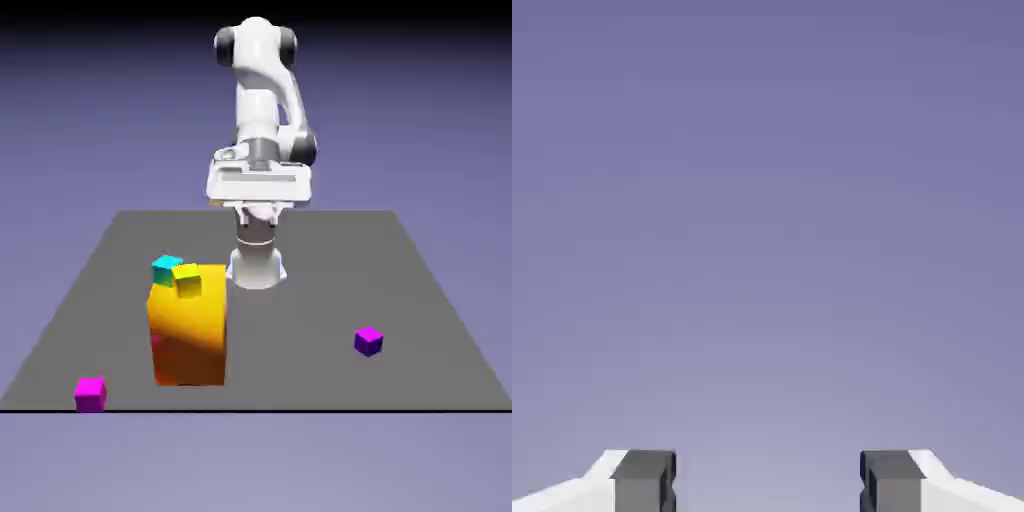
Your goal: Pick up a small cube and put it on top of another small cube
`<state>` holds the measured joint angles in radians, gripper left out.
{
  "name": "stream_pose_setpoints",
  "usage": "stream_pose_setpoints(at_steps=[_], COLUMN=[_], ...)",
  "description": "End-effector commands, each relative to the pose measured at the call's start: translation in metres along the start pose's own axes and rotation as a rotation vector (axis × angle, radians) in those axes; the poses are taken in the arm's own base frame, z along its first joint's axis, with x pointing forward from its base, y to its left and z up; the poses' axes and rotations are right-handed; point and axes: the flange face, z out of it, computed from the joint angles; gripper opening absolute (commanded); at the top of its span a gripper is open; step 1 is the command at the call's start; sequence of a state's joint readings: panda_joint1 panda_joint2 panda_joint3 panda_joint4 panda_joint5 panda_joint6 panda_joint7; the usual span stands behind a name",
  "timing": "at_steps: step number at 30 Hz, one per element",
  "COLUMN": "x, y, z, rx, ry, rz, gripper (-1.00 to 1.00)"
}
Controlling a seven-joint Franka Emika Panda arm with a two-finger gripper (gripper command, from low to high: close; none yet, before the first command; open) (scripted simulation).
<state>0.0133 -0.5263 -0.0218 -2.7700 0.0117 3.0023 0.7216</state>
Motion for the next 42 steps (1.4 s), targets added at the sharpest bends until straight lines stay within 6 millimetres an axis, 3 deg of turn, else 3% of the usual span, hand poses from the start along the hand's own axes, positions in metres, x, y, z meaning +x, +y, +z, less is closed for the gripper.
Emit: stream_pose_setpoints(at_steps=[1,10,22,33,42], x=[0.009,0.087,0.161,0.200,0.206], y=[0.002,0.042,0.137,0.223,0.269], z=[0.009,0.094,0.199,0.270,0.320], rx=[-0.023,-0.227,-0.475,-0.673,-0.819], ry=[-0.022,-0.216,-0.455,-0.656,-0.833], rz=[0.010,0.088,0.142,0.117,0.028], gripper=[0.00,0.00,0.00,0.00,0.00])
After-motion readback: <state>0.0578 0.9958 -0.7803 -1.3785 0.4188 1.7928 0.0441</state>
